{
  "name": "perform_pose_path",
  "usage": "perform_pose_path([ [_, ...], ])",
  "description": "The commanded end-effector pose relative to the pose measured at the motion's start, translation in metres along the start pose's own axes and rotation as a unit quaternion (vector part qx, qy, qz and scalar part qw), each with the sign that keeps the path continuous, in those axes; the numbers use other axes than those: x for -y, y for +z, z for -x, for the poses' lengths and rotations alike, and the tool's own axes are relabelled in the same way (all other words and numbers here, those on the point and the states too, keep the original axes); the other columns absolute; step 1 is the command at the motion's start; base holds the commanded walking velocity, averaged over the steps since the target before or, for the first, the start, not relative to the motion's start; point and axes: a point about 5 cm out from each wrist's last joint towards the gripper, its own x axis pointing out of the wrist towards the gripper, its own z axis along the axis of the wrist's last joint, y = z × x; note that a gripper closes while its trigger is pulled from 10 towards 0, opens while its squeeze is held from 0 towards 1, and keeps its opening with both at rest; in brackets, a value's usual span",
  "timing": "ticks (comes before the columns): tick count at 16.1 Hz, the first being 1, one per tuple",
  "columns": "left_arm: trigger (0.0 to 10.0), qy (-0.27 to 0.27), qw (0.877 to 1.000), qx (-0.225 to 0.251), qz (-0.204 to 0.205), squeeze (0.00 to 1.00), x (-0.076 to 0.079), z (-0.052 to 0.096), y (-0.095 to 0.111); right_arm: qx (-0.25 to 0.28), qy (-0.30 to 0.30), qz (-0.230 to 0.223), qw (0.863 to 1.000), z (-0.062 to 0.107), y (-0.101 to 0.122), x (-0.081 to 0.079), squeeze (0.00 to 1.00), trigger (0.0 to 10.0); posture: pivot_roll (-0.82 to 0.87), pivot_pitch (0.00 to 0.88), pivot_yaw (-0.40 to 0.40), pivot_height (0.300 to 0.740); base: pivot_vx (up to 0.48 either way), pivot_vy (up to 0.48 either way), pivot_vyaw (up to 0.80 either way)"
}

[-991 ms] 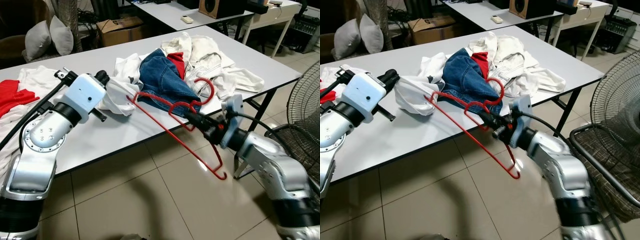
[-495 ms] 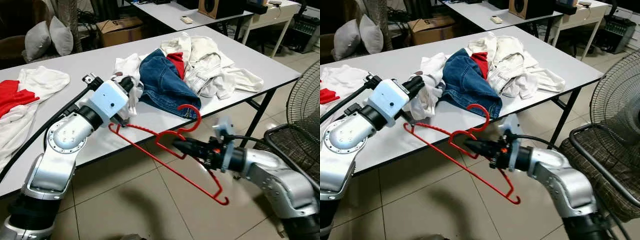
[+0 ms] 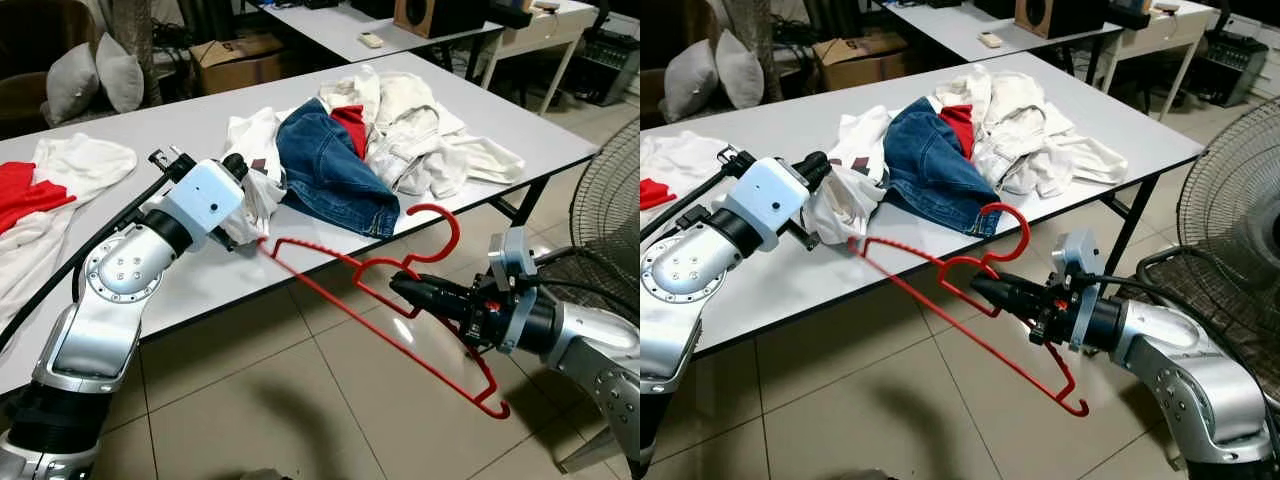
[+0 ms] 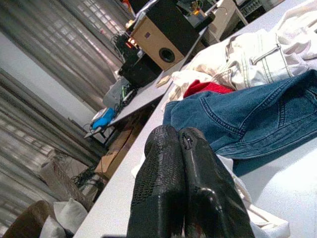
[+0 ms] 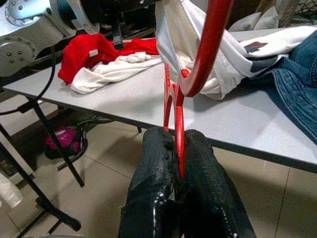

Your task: Hang hanger

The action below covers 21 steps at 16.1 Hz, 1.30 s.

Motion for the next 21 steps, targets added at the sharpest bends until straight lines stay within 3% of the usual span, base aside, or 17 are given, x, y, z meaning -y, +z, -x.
perform_pose_path([
  [1, 0.0, 0.011, 1.000, 0.002, -0.007, 0.00, -0.006, -0.001, 0.002, 0.016, -0.023, 0.031, 0.999, -0.003, 0.009, 0.004, 0.00, 10.0, -0.09, 0.000, 0.055, 0.740, 0.000, 0.000, 0.00],
  [6, 0.0, 0.007, 1.000, 0.012, 0.016, 0.00, 0.000, 0.000, 0.005, 0.047, -0.084, 0.103, 0.990, -0.030, 0.020, 0.019, 0.00, 10.0, -0.08, 0.000, 0.052, 0.740, 0.000, 0.000, 0.00],
  [12, 0.0, 0.033, 0.999, -0.003, 0.042, 0.00, -0.007, 0.002, -0.002, 0.039, -0.041, 0.153, 0.987, -0.057, 0.014, 0.011, 0.00, 10.0, -0.06, 0.000, 0.051, 0.740, 0.000, 0.000, 0.00],
  [18, 0.0, 0.055, 0.997, -0.022, 0.042, 0.00, -0.012, -0.001, -0.009, 0.039, -0.036, 0.160, 0.986, -0.051, 0.010, 0.007, 0.00, 10.0, -0.07, 0.000, 0.054, 0.740, 0.000, 0.000, 0.00],
  [21, 0.0, 0.076, 0.996, -0.043, 0.035, 0.00, -0.018, -0.001, -0.015, 0.043, -0.087, 0.162, 0.982, -0.043, 0.011, 0.014, 0.00, 10.0, -0.07, 0.000, 0.052, 0.740, 0.000, 0.000, 0.00],
])
